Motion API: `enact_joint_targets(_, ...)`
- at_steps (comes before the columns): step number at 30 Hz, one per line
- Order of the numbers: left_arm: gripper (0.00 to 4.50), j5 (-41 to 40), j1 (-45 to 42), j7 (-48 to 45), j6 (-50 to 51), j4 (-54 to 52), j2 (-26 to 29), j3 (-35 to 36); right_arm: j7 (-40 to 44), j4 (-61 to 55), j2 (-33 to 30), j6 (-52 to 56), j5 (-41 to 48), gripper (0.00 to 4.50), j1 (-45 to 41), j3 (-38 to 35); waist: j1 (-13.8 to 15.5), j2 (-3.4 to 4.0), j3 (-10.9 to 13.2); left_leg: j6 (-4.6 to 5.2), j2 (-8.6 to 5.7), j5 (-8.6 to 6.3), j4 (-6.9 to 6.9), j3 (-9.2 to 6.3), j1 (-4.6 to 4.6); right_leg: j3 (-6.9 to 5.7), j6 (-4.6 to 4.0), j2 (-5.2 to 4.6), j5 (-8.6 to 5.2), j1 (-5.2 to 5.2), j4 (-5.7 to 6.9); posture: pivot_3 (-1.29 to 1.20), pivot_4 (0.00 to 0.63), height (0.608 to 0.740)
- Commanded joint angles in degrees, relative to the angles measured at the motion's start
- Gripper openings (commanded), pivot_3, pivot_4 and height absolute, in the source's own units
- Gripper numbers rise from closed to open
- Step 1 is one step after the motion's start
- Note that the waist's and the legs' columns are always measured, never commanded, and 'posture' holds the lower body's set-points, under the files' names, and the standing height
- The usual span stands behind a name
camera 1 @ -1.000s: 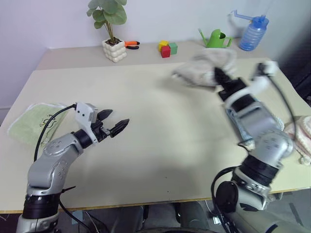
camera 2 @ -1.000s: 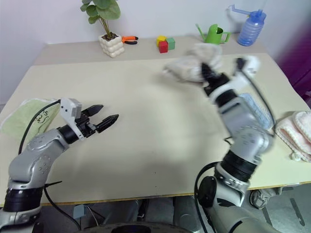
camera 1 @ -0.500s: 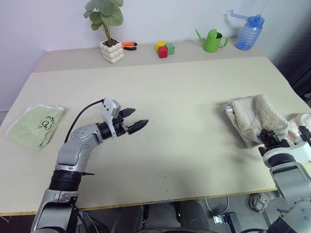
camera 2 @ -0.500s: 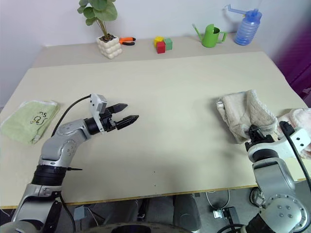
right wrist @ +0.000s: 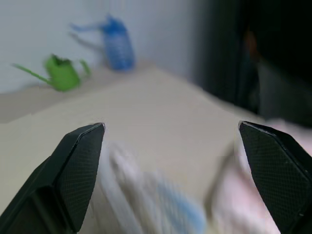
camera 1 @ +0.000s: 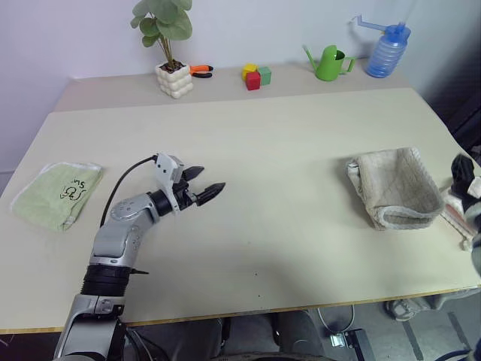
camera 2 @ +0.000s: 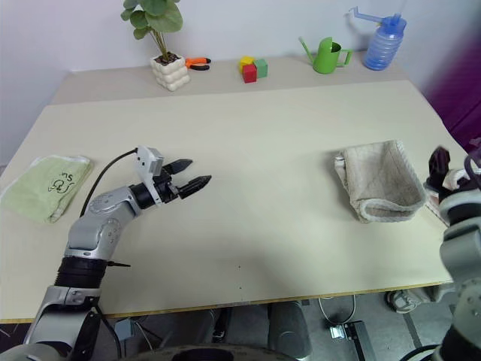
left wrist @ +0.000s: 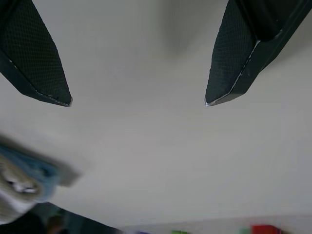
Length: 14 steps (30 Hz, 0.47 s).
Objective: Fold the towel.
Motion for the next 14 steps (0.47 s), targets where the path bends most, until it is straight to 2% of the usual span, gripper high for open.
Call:
enact_joint_targets(1, 4.5, 2.02, -1.26, 3.87, -4.3, 0.69, 0.67, 4.06, 12.13, -0.98, -6.66, -4.01, -5.81, 4.47, -3.46, 9.46, -0.03, -0.02, 0.01, 0.0, 0.01, 0.0, 0.0, -0.01, -0.01, -0.01, 0.0, 0.0, 0.0, 0.01, -0.01, 0.0, 0.15, 0.731)
enact_joint_targets(5, 4.5, 2.47, 1.54, 5.46, -5.75, -1.49, 2.87, 7.2, 24.52, -1.51, -10.16, -6.57, -9.45, 4.47, -6.44, 21.61, -0.02, -0.17, 0.05, 0.0, 0.04, 0.0, 0.01, -0.02, -0.02, -0.04, 0.01, 0.01, 0.0, 0.01, -0.06, 0.0, 0.15, 0.731)
enact_joint_targets(9, 4.5, 2.44, 8.63, 6.32, -5.04, -8.18, 5.4, 9.76, 34.96, 1.55, -8.96, -7.23, -11.1, 4.47, -9.8, 32.1, -0.01, -0.19, 0.07, 0.0, 0.02, -0.01, 0.03, 0.04, -0.04, -0.01, 0.02, -0.06, 0.01, 0.0, -0.14, 0.0, 0.15, 0.731)
enact_joint_targets(14, 4.5, 2.55, 14.29, 7.43, -3.87, -13.76, 6.09, 10.19, 41.21, 5.38, -7.15, -8.73, -14.17, 4.47, -11.89, 36.49, 1.26, -0.26, 0.09, 0.06, -0.01, -0.05, 0.08, 0.01, -0.07, -0.02, 0.03, -0.09, 0.02, 0.02, -0.17, 0.0, 0.15, 0.731)
